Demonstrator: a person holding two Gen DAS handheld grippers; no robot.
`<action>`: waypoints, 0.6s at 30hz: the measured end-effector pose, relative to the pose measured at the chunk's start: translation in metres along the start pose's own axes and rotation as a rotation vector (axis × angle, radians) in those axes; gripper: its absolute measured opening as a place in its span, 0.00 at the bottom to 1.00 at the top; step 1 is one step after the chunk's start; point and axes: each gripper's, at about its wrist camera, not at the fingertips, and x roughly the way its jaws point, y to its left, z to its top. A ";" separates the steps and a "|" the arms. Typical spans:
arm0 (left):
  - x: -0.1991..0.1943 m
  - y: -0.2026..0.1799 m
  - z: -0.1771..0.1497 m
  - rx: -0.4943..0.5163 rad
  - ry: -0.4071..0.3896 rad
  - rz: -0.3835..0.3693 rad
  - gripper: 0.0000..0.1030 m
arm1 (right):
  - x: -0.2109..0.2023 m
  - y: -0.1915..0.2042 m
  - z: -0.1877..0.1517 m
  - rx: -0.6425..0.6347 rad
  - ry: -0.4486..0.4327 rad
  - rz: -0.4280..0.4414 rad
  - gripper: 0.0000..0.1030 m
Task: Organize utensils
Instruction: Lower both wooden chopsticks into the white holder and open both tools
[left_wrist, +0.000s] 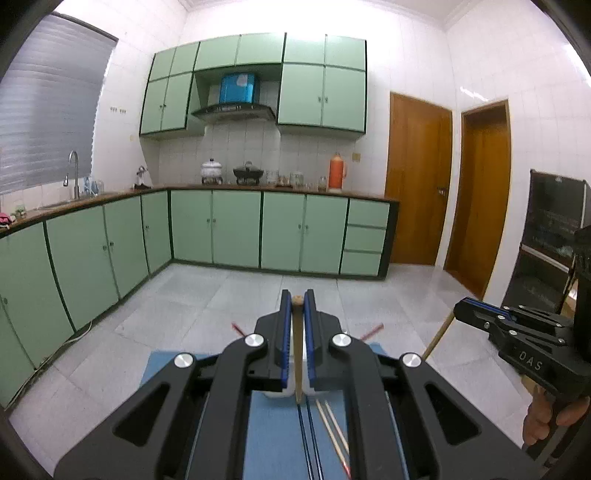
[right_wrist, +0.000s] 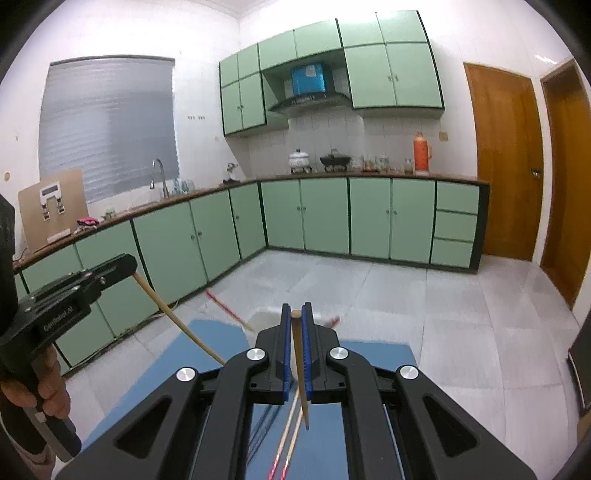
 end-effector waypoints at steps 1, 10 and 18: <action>0.001 0.000 0.005 -0.001 -0.013 0.001 0.06 | 0.001 0.001 0.005 -0.002 -0.007 0.005 0.05; 0.020 0.000 0.046 0.003 -0.091 0.003 0.06 | 0.029 0.008 0.068 -0.016 -0.085 0.051 0.05; 0.063 0.004 0.059 0.014 -0.089 0.016 0.06 | 0.070 0.009 0.107 -0.027 -0.122 0.053 0.05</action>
